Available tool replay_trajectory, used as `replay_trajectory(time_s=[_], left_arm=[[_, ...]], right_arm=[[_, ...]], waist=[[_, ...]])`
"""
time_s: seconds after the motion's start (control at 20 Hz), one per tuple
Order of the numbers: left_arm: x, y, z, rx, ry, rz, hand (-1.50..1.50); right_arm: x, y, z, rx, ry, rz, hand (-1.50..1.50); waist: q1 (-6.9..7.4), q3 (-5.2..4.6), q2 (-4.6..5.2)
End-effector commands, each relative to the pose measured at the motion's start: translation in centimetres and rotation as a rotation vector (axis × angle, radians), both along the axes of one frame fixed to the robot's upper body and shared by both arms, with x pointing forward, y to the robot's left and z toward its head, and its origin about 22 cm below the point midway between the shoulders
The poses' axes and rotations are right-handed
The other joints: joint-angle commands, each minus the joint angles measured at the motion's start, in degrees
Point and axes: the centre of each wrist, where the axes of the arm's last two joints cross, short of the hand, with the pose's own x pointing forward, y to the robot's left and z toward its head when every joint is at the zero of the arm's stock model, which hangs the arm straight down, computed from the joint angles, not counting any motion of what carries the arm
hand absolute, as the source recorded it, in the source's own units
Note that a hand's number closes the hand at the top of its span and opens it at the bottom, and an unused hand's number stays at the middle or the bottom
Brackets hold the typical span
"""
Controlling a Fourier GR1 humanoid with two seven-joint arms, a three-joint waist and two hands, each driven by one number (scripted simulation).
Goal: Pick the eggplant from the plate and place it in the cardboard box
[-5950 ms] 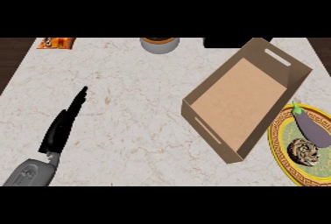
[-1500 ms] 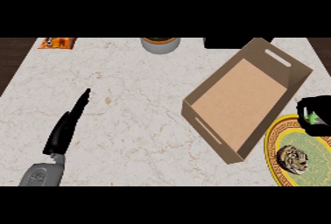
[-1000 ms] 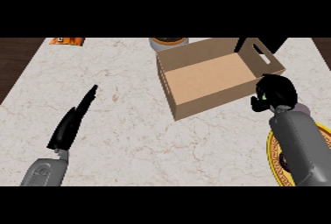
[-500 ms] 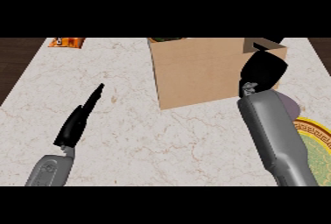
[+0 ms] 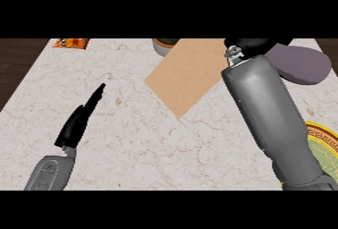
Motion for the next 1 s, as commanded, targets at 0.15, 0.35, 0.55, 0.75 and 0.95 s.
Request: replay_trajectory(time_s=[0.15, 0.35, 0.55, 0.75, 0.95], left_arm=[[-0.4, 1.4, -0.5, -0.004, -0.001, 0.057, 0.00], [-0.3, 2.5, -0.4, 0.012, -0.003, 0.063, 0.00], [-0.3, 3.7, 0.3, 0.003, -0.008, 0.095, 0.00], [-1.5, 3.9, -1.1, 0.011, 0.017, 0.096, 0.00], [-1.1, 3.3, 0.1, -0.004, -0.004, 0.099, 0.00]], right_arm=[[-0.5, 4.2, 2.8, 0.118, -0.069, -0.196, 1.50], [0.0, 3.4, 2.9, 0.138, -0.019, -0.216, 1.50], [-0.2, 0.5, 1.0, 0.178, 0.033, -0.243, 1.50], [-0.2, -2.1, -2.0, 0.256, 0.078, -0.271, 1.50], [-0.2, -8.3, -4.6, 0.542, 0.132, -0.305, -1.50]], waist=[[-0.67, 0.44, 1.78], [-1.54, 0.42, 1.79], [-3.22, 0.49, 1.40], [-2.77, 0.51, 1.56], [-3.19, 0.65, 1.51]])
